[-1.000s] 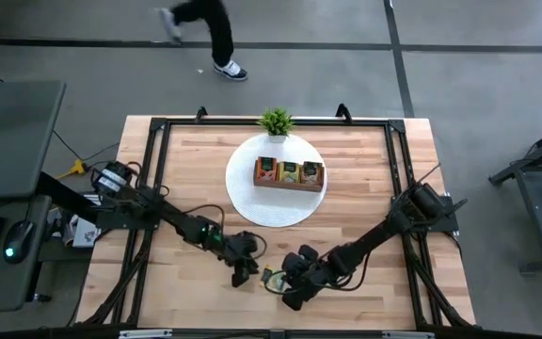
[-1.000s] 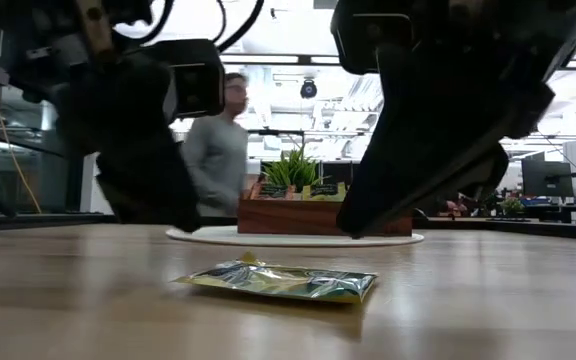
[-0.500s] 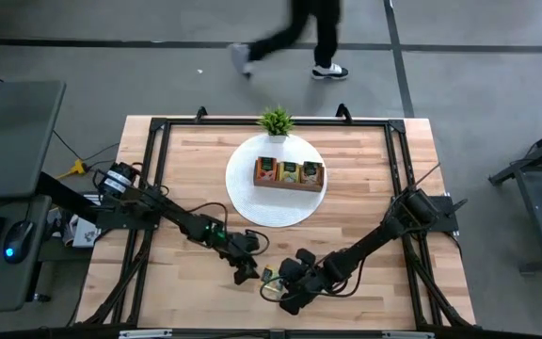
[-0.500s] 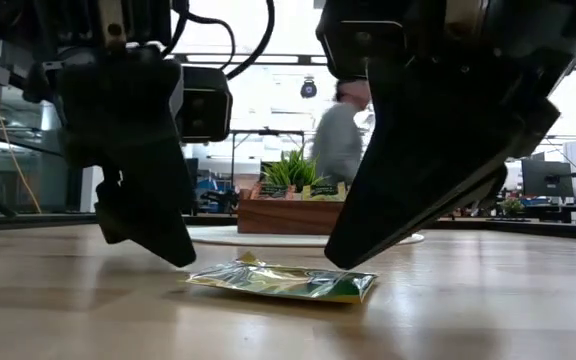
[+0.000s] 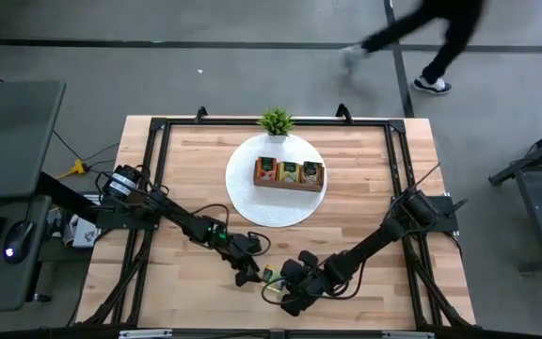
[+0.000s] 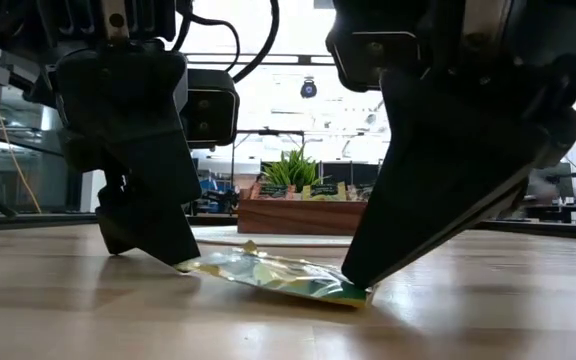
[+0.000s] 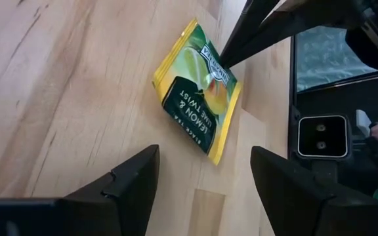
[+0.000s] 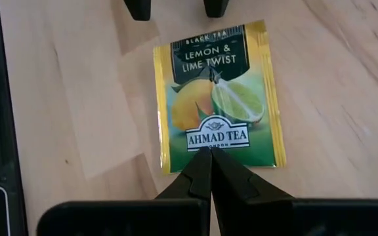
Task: Pick & Place Tea
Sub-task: Put the yellow tea bag into the middle section of the wooden organizer
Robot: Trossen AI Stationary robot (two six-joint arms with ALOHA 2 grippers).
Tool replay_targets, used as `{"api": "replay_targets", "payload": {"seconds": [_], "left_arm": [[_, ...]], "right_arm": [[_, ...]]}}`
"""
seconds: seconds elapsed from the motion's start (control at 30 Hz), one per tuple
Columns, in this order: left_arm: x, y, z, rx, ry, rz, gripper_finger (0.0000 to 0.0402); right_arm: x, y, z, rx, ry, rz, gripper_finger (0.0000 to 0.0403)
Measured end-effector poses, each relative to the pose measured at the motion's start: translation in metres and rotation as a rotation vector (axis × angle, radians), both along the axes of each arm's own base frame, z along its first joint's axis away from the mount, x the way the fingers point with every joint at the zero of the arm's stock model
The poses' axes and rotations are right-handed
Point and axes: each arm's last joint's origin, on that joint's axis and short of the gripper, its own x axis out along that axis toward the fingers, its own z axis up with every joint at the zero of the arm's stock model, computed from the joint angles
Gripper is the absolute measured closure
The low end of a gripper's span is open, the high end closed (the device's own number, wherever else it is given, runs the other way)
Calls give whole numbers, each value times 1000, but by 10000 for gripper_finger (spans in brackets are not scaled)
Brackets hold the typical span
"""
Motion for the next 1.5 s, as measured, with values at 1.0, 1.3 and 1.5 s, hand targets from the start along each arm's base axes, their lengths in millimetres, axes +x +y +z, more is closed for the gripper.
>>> {"api": "replay_targets", "payload": {"seconds": [1.0,1.3,1.5], "left_arm": [[5,14,-2,-1,6,34,190],[3,15,-5,50,12,-2,379],[3,18,-6,99,-3,-40,397]], "right_arm": [[28,-17,-19,59,-83,-34,403],[28,-17,-20,42,-84,-24,403],[29,-20,-20,39,-88,-34,403]]}}
